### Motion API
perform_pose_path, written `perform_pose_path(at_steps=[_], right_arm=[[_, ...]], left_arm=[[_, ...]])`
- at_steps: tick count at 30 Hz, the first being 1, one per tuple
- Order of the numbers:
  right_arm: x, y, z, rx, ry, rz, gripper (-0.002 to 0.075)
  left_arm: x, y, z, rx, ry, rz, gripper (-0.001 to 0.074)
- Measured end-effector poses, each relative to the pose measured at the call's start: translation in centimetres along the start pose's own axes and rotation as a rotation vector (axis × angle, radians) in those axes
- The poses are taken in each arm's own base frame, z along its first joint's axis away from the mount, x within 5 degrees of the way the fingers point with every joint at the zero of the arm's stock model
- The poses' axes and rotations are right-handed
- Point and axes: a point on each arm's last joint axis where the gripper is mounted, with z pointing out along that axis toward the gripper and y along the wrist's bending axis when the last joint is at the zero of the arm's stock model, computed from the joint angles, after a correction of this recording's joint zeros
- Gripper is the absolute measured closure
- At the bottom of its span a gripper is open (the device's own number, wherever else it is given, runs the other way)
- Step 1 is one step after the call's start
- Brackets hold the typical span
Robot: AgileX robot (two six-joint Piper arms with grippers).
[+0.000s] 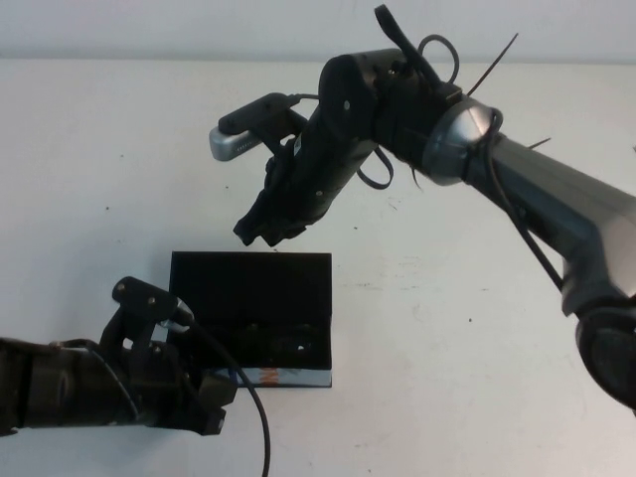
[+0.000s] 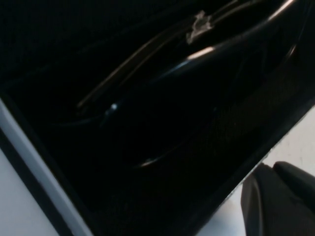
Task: Return glasses to glasses case
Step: Close the glasses case
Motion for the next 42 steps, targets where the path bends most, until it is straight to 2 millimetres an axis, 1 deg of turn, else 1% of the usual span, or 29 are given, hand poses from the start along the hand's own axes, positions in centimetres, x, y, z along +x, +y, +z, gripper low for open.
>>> perform_pose_path(at_steps=[4,8,12,18,21,23,27,30,34,40,42], right_arm=[[0.1,-0.3,1.4,-0.012,0.038,0.002,0.0737],[0.4,-0.3,2.0,-0.030,0.071,0.008,0.0737],[0.2,0.0,1.6,-0.050,0.066,0.002,0.0737],[-1.5,0.0,0.3,-0.021,-0.056,-0.016,0.0737],[-1.7,-0.1,0.5,-0.015,-0.072,-0.018,0.0737],[-1.6,-0.3,1.0,-0.010,-0.069,-0.017,0.0737],[-1.0,-0.9,3.1,0.005,-0.033,-0.018,0.0737],[-0.6,-1.1,3.9,0.004,-0.009,-0.016,0.0737],[-0.3,-1.0,4.0,-0.005,0.022,-0.015,0.0737],[0.1,-0.8,4.0,-0.031,0.073,-0.012,0.0738],[0.2,-0.7,3.7,-0.043,0.089,-0.017,0.0738]], left_arm=[[-0.2,0.0,0.0,-0.001,-0.005,0.005,0.0736],[-0.2,0.0,0.0,-0.001,-0.005,0.005,0.0736],[-0.2,0.0,0.0,-0.001,-0.005,0.005,0.0736],[-0.2,0.0,0.0,-0.001,-0.005,0.005,0.0736],[-0.2,0.0,0.0,-0.001,-0.005,0.005,0.0736],[-0.2,0.0,0.0,-0.001,-0.005,0.005,0.0736],[0.0,0.2,0.3,0.001,0.009,-0.004,0.0736],[0.3,0.3,0.8,0.026,0.021,-0.019,0.0736],[0.4,0.2,1.2,0.057,0.021,-0.018,0.0736],[0.4,0.1,1.2,0.066,0.018,-0.011,0.0736],[0.4,0.1,1.2,0.068,0.017,-0.009,0.0736]])
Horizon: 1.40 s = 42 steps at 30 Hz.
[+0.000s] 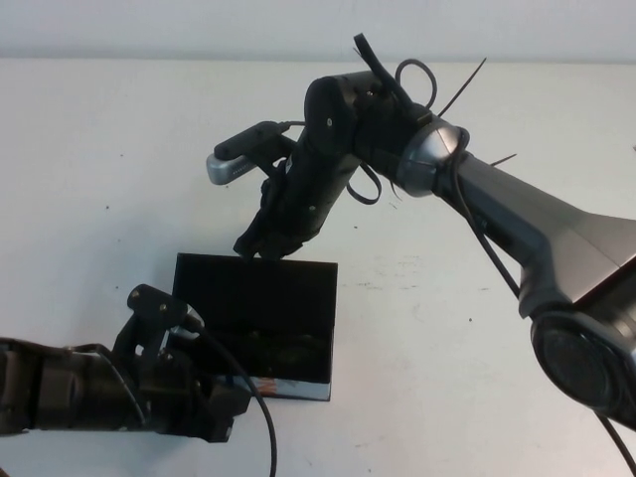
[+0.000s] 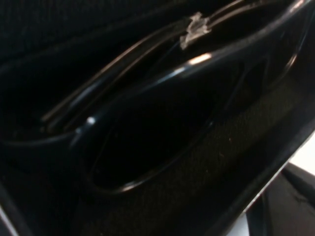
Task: Return glasses to glasses case
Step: Close the glasses case
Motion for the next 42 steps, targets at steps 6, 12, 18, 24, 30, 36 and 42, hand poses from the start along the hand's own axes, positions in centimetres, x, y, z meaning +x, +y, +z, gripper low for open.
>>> perform_pose_path(at_steps=[6,12,18,24,30,36,42], right_arm=[[-0.4,0.3,-1.2,-0.029,0.005,-0.013,0.0739],[-1.0,1.3,-3.1,-0.079,-0.045,0.011,0.0739],[-1.2,1.9,-4.4,-0.089,-0.065,0.036,0.0739],[-1.0,1.5,-4.2,-0.006,-0.034,0.011,0.0739],[-0.5,0.1,-1.9,0.052,0.001,0.027,0.0739],[0.1,-0.3,0.2,0.032,0.047,0.044,0.0739],[-0.3,0.3,-0.6,-0.011,0.017,0.042,0.0739]], left_arm=[[0.0,0.0,0.0,0.001,0.002,0.005,0.0736],[0.0,0.0,0.0,0.001,0.002,0.011,0.0736],[0.0,0.0,0.0,0.001,0.002,0.029,0.0736],[0.0,0.0,0.0,0.001,0.002,0.034,0.0736],[0.0,0.0,0.0,0.001,0.002,0.039,0.0736],[0.0,0.0,0.0,0.001,0.002,0.039,0.0736],[0.0,0.0,0.0,0.000,0.003,0.039,0.0736]])
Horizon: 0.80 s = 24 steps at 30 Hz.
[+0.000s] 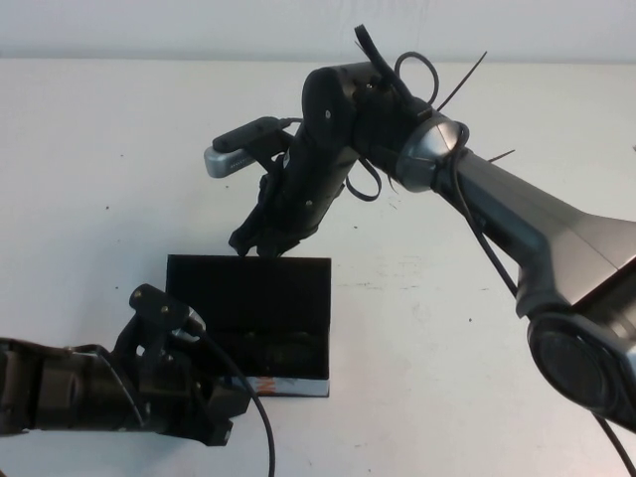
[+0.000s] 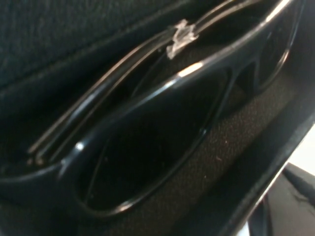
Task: Return glasses to glasses case
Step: Close the glasses case
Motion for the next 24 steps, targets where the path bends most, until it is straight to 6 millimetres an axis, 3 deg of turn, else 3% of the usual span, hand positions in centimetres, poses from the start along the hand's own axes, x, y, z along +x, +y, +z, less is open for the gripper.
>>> perform_pose_path(at_steps=[8,18,24], right_arm=[[0.0,1.7,-2.3,-0.043,-0.022,-0.007,0.0739],[2.2,4.5,-1.5,-0.098,0.082,-0.008,0.0739],[3.5,6.7,-2.0,-0.128,0.123,-0.024,0.0739]], left_arm=[[0.0,0.0,0.0,-0.003,0.002,0.002,0.0736],[-0.1,0.0,-0.1,-0.011,-0.002,0.012,0.0736],[-0.7,0.0,-1.1,-0.070,-0.022,0.047,0.0736]])
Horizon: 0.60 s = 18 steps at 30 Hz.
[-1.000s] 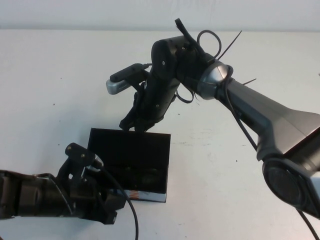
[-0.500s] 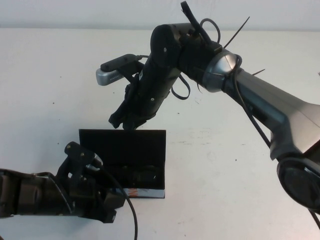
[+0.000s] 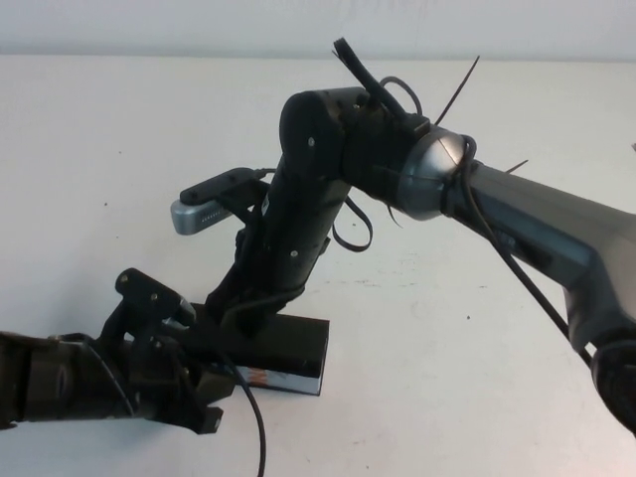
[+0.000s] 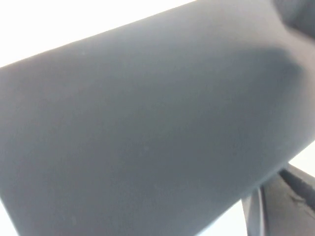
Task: Return glasses to glasses case
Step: Close the glasses case
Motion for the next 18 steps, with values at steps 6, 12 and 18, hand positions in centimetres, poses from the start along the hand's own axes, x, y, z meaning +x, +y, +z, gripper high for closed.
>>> perform_pose_path(at_steps=[6,12,18], right_arm=[[1.6,0.1,1.0,-0.027,0.061,0.031,0.0739],[2.3,-0.1,1.8,-0.030,0.096,0.048,0.0739],[2.3,-0.2,1.6,-0.016,0.096,0.040,0.0739]], left_arm=[[-0.2,0.0,-0.4,-0.024,-0.003,-0.007,0.0736],[0.0,0.0,-0.4,-0.018,0.021,-0.022,0.0736],[0.7,-0.6,-1.0,-0.014,0.036,-0.035,0.0736]])
